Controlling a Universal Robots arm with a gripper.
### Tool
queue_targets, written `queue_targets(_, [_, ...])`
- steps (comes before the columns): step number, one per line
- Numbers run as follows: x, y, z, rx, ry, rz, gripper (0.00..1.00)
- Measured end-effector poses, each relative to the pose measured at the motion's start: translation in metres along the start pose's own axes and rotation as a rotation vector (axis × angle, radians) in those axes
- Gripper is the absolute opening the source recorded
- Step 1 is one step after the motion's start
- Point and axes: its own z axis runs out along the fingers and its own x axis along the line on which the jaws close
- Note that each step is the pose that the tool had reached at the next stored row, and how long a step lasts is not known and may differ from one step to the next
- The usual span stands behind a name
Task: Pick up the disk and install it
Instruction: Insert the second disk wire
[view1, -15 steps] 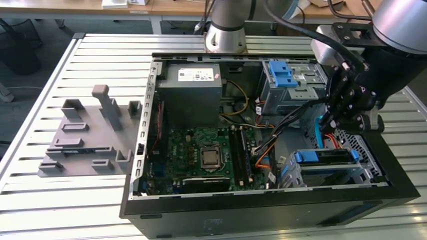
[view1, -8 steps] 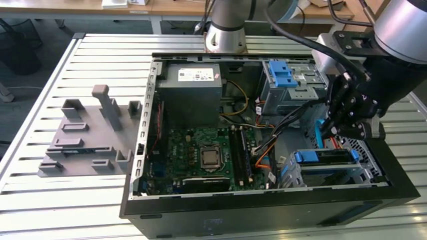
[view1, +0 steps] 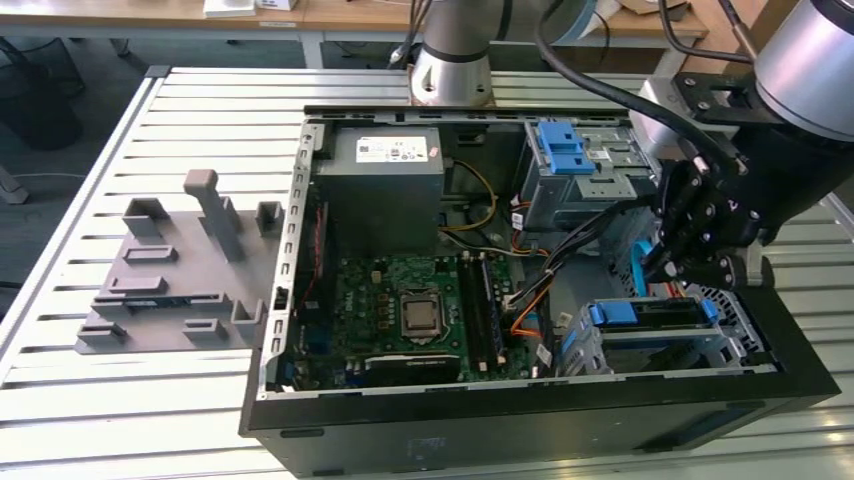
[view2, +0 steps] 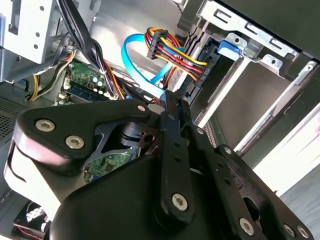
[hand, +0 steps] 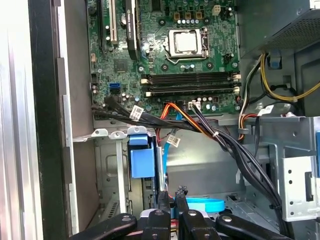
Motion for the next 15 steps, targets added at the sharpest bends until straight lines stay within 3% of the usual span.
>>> queue_targets(7, [0.0071, -0.0014, 0.0062, -0.002, -0.0001, 0.007, 0.16])
queue_targets(15, [0.0092, -0.0013, 0.0069, -0.0019, 0.0001, 0.009, 0.16])
